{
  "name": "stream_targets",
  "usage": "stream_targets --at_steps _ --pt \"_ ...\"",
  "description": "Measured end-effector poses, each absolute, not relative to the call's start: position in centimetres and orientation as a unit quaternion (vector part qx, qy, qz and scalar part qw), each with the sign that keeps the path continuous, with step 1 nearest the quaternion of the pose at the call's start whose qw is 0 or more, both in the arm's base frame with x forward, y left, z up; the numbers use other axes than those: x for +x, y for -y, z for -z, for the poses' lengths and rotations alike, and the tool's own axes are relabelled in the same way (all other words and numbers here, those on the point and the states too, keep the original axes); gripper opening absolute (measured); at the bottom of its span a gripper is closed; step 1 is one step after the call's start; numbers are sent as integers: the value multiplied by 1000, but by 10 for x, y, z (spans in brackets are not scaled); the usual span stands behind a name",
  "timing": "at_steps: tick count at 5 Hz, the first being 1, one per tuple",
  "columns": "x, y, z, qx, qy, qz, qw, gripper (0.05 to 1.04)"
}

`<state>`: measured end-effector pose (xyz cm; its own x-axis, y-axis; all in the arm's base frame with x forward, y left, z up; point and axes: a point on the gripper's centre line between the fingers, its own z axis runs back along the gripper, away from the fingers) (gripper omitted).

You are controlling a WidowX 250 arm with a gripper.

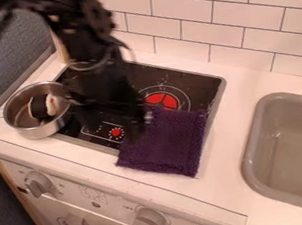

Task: Move the violet towel in the upper right side of the burner

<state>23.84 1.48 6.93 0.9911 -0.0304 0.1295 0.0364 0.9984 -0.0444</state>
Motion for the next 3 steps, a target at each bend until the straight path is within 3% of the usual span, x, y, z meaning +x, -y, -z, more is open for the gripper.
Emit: stream_targets --at_steps 3 --pt "262 2 -37 -20 81 -62 995 1001"
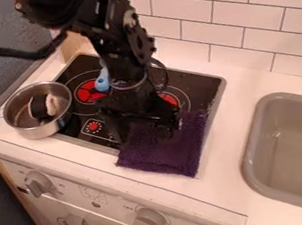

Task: Move the violet towel in the upper right side of the burner

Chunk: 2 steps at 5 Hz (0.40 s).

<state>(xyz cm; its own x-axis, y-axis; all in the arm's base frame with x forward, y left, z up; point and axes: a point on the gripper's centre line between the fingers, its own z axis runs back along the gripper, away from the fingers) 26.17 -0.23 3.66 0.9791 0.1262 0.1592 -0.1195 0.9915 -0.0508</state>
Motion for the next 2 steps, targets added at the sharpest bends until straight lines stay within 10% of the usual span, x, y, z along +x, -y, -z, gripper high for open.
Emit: stream_targets --at_steps 2 --pt "271 18 -21 -37 81 -85 992 1001"
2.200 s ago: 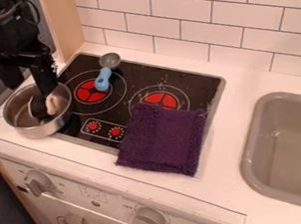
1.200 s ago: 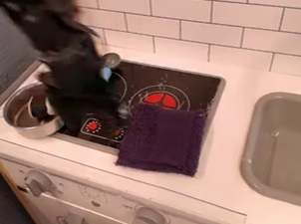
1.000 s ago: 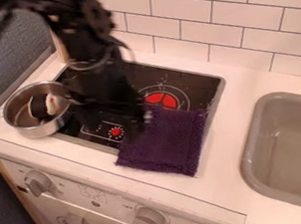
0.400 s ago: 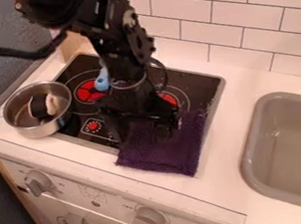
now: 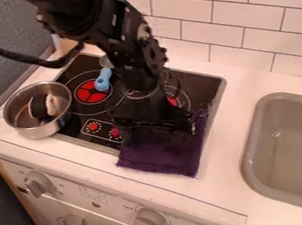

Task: Move the violet towel in the upper right side of the burner

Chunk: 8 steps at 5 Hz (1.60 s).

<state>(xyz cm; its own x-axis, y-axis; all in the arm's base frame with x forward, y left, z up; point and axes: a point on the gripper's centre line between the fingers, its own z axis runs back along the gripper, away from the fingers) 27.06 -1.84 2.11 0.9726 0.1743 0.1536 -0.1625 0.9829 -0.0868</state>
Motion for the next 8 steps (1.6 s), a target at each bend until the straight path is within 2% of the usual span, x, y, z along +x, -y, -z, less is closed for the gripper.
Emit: stream_targets --at_steps 1,2,3,4,6,7,8 --pt "294 28 -14 -24 80 -66 994 1002" --pt "334 32 -10 -12 80 -62 995 1002" --pt "373 33 -10 -9 80 -64 995 1002" --pt "394 34 -12 -8 83 -71 994 1001" --pt "397 33 -17 -17 69 -74 995 999" --pt "402 37 -48 -28 72 -66 995 999" --pt "413 38 -97 -16 98 -53 994 999"
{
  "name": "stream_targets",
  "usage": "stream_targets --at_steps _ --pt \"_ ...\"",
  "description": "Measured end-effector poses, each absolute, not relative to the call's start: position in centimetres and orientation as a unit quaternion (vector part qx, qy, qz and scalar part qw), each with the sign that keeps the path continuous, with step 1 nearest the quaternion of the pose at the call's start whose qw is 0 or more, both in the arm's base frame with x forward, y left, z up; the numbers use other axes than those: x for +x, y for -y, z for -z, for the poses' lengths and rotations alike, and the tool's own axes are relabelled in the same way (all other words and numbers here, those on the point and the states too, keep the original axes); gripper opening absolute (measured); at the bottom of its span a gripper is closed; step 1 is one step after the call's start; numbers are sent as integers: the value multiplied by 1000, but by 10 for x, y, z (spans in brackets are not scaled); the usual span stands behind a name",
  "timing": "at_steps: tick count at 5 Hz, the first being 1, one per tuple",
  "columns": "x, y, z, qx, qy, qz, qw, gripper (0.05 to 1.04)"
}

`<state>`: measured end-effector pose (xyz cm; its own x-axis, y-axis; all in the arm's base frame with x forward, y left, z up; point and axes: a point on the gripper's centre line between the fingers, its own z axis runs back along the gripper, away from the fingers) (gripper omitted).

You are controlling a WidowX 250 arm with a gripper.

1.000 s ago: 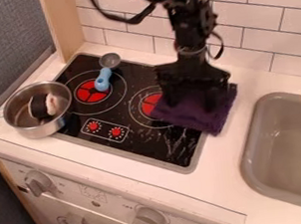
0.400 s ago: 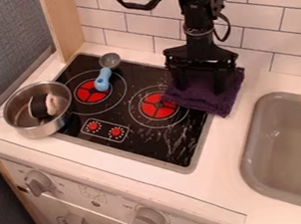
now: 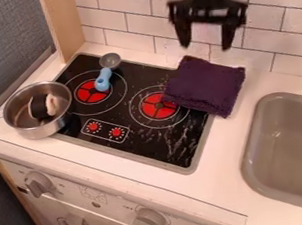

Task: Move the violet towel in the upper right side of the burner

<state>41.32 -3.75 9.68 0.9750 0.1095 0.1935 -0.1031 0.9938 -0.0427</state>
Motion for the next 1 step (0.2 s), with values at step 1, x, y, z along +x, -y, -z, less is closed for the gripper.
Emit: stream_targets --at_steps 1 --pt "398 38 -120 -17 97 -39 994 999"
